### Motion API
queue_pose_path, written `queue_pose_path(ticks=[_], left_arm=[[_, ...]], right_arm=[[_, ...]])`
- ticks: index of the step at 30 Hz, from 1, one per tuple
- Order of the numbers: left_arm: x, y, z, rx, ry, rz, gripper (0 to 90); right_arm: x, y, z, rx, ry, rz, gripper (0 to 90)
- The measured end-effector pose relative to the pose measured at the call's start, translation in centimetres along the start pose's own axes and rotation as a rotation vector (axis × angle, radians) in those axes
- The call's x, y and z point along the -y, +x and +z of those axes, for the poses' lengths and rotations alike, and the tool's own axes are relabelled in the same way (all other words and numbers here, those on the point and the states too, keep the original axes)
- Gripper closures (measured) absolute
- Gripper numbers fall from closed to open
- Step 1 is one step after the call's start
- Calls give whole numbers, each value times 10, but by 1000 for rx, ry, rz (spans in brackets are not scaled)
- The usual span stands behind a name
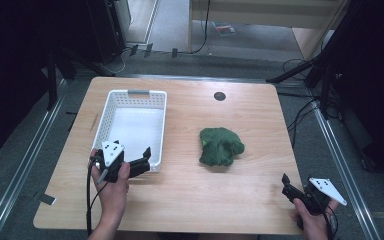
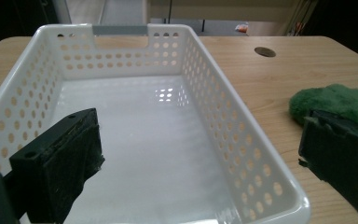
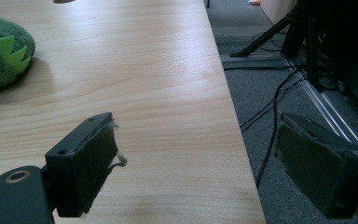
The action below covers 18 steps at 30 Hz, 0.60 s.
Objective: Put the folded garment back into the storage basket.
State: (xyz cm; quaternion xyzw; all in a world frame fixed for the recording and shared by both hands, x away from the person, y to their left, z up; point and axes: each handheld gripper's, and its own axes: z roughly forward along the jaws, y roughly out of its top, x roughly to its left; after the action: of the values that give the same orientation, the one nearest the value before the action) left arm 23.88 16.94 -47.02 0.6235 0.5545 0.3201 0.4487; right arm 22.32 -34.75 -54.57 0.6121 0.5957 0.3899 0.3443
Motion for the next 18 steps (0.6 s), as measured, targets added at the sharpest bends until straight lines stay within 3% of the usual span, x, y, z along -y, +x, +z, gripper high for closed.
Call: queue_pose_path(ticks=[4,11,14,15,18], left_arm=[[-2,-8,5,19,-2,8,0],[-4,-18,9,11,-25,35,0],[-5,-19,9,27,-23,35,0],[-6,-19,9,77,-19,38,0],[-6,-23,9,71,-34,69,0]], right_arm=[[0,0,0,1,1,4,133],[0,0,0,-3,-2,0,133],[0,0,0,-3,-2,-3,133],[0,0,0,-2,-1,0,133],[0,0,0,-3,-2,-2,133]])
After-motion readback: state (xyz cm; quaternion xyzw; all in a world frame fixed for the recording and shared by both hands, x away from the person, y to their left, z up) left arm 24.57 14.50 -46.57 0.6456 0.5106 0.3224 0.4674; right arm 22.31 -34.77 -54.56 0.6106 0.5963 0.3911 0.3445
